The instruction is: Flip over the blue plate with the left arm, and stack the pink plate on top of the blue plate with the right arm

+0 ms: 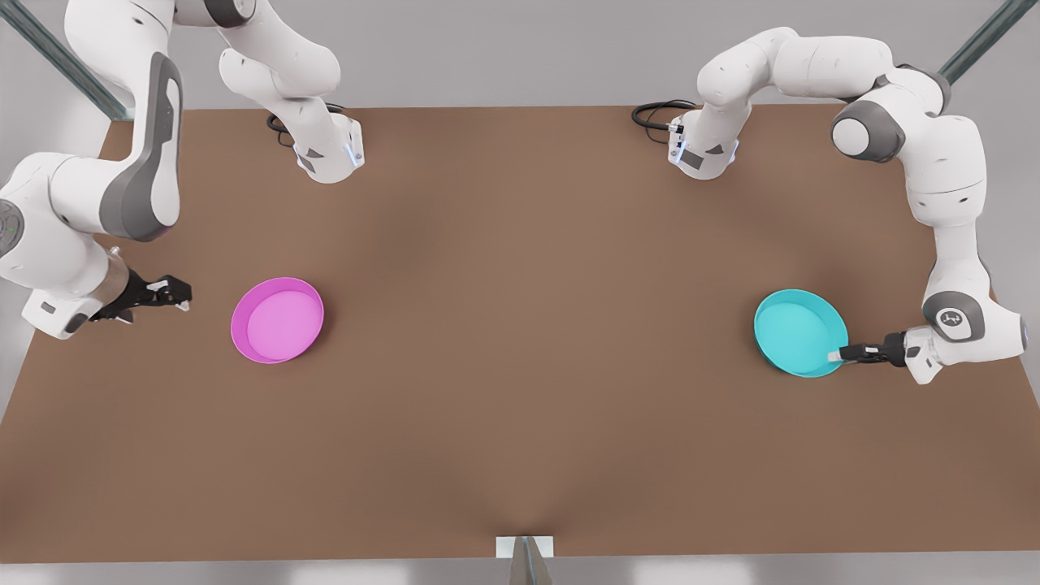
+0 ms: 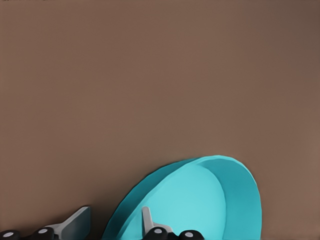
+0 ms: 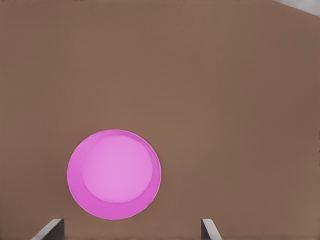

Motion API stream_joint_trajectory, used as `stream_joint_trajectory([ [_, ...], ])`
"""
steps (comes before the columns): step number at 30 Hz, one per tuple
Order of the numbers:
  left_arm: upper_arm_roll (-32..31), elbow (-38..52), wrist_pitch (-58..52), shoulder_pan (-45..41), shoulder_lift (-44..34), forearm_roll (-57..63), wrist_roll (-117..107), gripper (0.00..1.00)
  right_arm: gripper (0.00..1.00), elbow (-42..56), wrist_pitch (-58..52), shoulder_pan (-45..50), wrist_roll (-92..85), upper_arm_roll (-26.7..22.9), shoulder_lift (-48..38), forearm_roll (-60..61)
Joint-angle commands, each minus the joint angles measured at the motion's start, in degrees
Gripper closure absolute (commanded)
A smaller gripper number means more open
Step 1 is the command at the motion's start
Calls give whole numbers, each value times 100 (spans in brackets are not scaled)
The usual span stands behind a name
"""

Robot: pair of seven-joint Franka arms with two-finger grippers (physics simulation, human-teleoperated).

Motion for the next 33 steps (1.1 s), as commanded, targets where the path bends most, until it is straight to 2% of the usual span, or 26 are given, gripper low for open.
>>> stream_joint_trajectory([
  [1, 0, -4, 0, 0, 0, 13, 1, 4, 0, 1, 0, 14, 4, 0, 4, 0],
  [10, 299, -39, -641, 0, -290, 83, 89, 4, 0, 54, 9, 40, -40, -9, 13, 0],
  [13, 299, -381, -659, 0, -545, 242, 89, 4, 0, 80, 26, 32, -49, -9, 13, 0],
  [27, 325, -654, -413, 0, -396, 171, 107, 4, 0, 72, 9, 5, 13, 26, 22, -9],
  [29, 325, -654, -421, 0, -387, 171, 107, 9, 0, 80, 9, 5, 4, 35, -5, -9],
  [33, 325, -654, -509, 0, -440, 171, 98, 9, 0, 89, 35, -4, -5, 35, 30, 0],
])
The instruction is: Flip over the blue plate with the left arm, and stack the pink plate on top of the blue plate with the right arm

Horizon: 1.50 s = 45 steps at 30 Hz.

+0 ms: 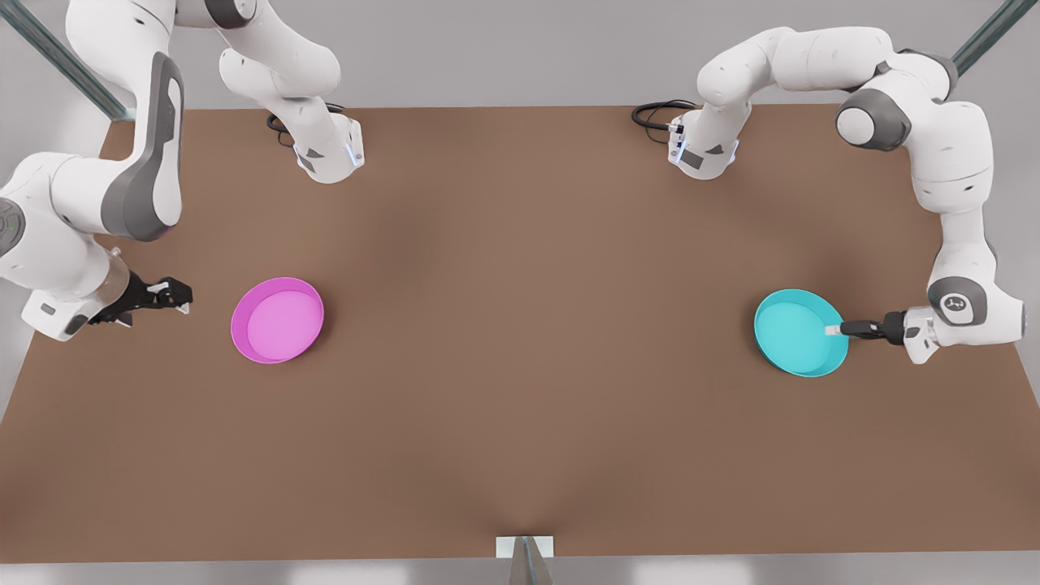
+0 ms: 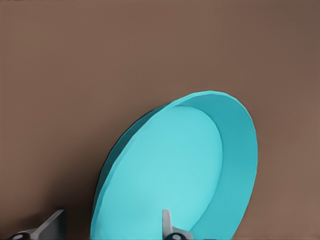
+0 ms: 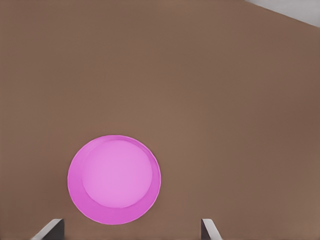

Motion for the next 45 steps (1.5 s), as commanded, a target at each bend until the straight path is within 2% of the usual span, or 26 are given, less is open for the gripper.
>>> stream_joint_trajectory([
  [1, 0, 0, -1, 0, -10, 13, 0, 9, 0, 0, -2, -10, -1, 0, 0, 0],
  [3, 0, 0, 8, 0, -10, 13, 0, 12, 0, 0, 16, -10, -1, 0, 0, 0],
  [5, 0, 0, 17, 0, -1, 13, -9, 36, 0, 9, 16, -10, -10, -9, 0, 0],
  [6, 0, 0, 8, 0, -1, 13, -9, 45, 0, 9, 16, -10, -1, -1, -9, 0],
  [18, 0, -18, 70, 0, 52, -22, 0, 46, 0, 0, -10, -19, -10, -9, -18, 106],
  [23, 0, -9, 78, 0, 60, -30, 0, 56, 0, 9, -2, -10, 17, -9, -9, 106],
  [35, 0, -18, 78, 0, 87, -30, 9, 56, 0, -53, -19, -19, 17, 0, -36, 114],
  [41, 0, -9, 70, 0, 87, -22, 9, 60, 0, -26, -2, -10, 26, 0, -36, 176],
  [45, 0, -9, 70, 0, 87, -22, 9, 67, 0, -53, -10, -1, 61, 0, -53, 176],
])
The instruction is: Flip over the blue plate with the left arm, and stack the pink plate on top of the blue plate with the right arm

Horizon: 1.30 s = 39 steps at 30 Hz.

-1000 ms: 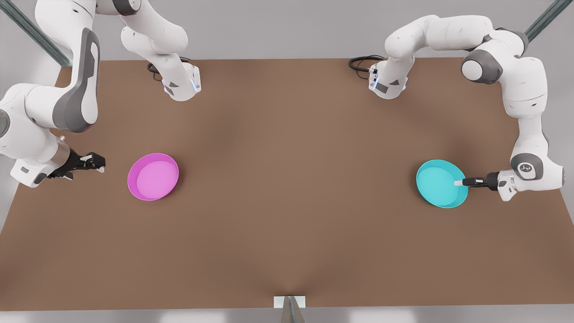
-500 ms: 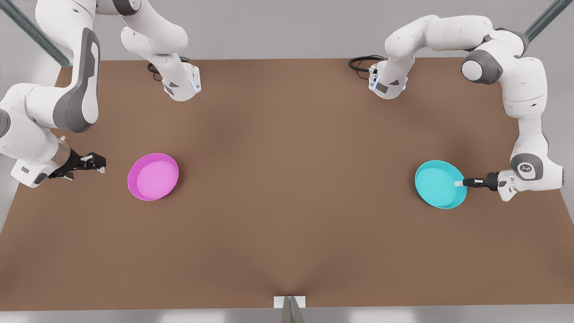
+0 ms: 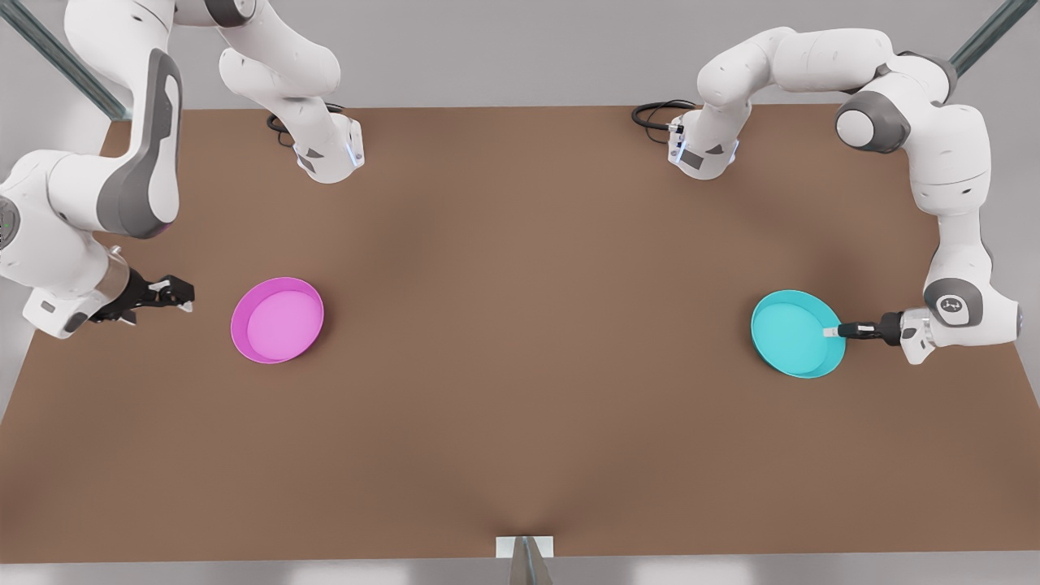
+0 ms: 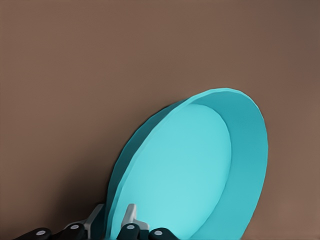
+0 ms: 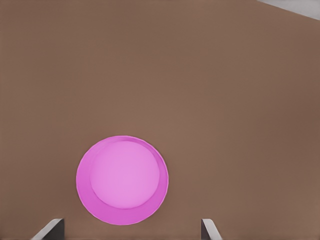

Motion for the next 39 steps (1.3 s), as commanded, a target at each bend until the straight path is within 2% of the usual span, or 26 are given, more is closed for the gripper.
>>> stream_joint_trajectory([
  [1, 0, 0, 0, 0, 0, 9, 0, 68, 0, -9, 0, -13, 0, 0, 0, 0],
  [10, 0, 0, 9, 0, 8, 9, 9, 68, 0, -9, 0, -66, -52, -9, 35, 0],
  [28, 0, 0, -62, 0, 8, 9, 18, 75, 0, -17, -26, -153, 343, -1, -123, 18],
  [31, 0, 0, -79, 0, 0, 18, 26, 76, 0, -26, -202, -259, 370, 87, -210, 185],
  [32, 0, 0, -88, 0, 0, 18, 26, 76, 0, 17, -632, -400, 396, 87, -351, 290],
  [34, 0, 0, -106, 0, 0, 18, 53, 77, 0, 123, -606, -567, 360, 131, -378, 430],
  [35, 0, 0, -114, 0, -9, 18, 62, 77, 0, 36, -598, -567, 370, 430, -360, 440],
  [39, 0, 9, -202, 0, -62, 27, 62, 79, 0, 35, -799, -681, 334, 457, -369, 448],
])
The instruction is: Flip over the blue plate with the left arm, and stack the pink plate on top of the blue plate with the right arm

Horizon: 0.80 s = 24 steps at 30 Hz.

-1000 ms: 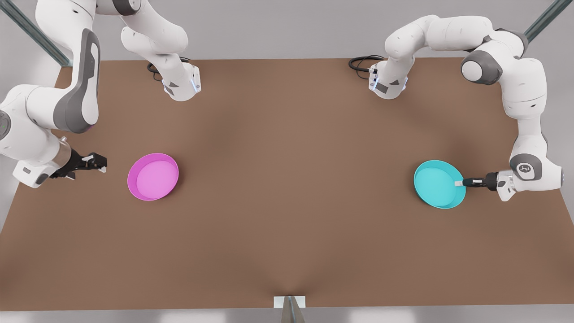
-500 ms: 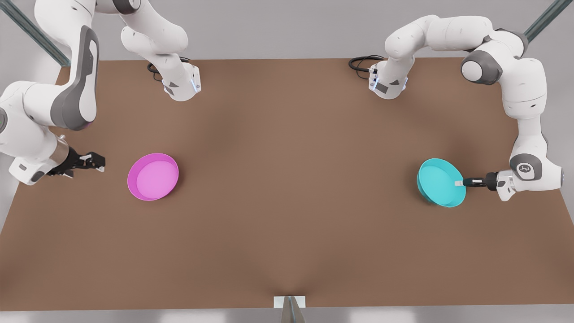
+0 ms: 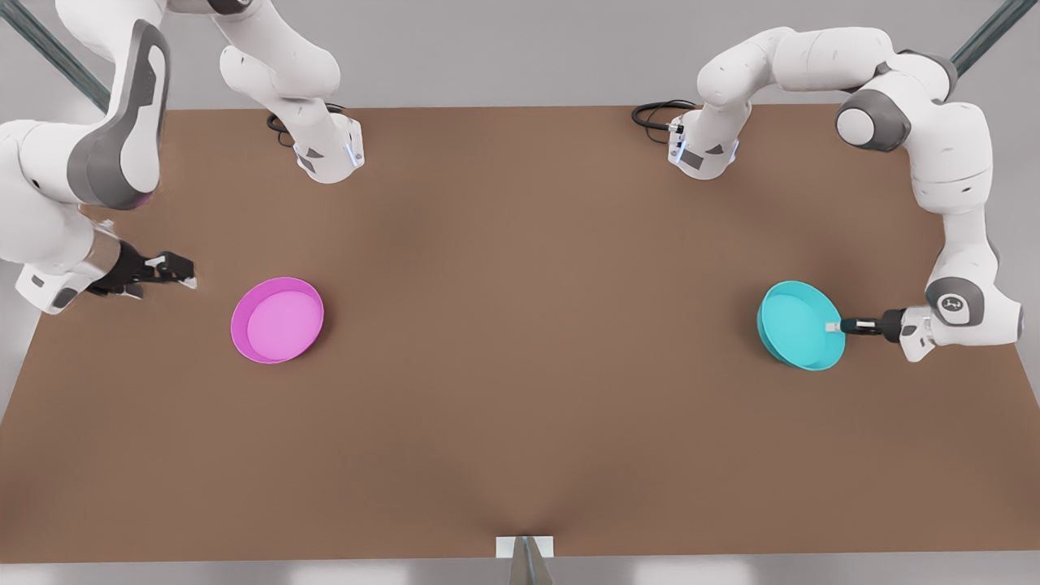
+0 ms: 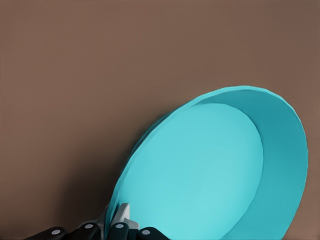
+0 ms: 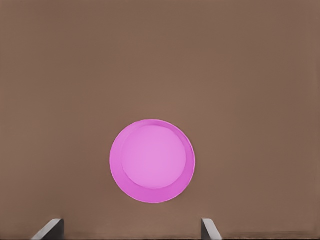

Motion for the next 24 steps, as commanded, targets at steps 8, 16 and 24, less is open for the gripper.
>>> stream_joint_trajectory([
  [8, -52, 62, -77, -9, -74, -259, 14, 79, 0, -167, 79, -110, 26, -8, 10, -45],
  [16, -579, 167, -6, -53, -136, -232, -100, 79, 0, -431, 185, -119, 509, -8, 10, -124],
  [24, -737, 448, 55, -1002, -347, 708, -460, 79, 0, -466, 212, -225, 456, -8, 28, -115],
])
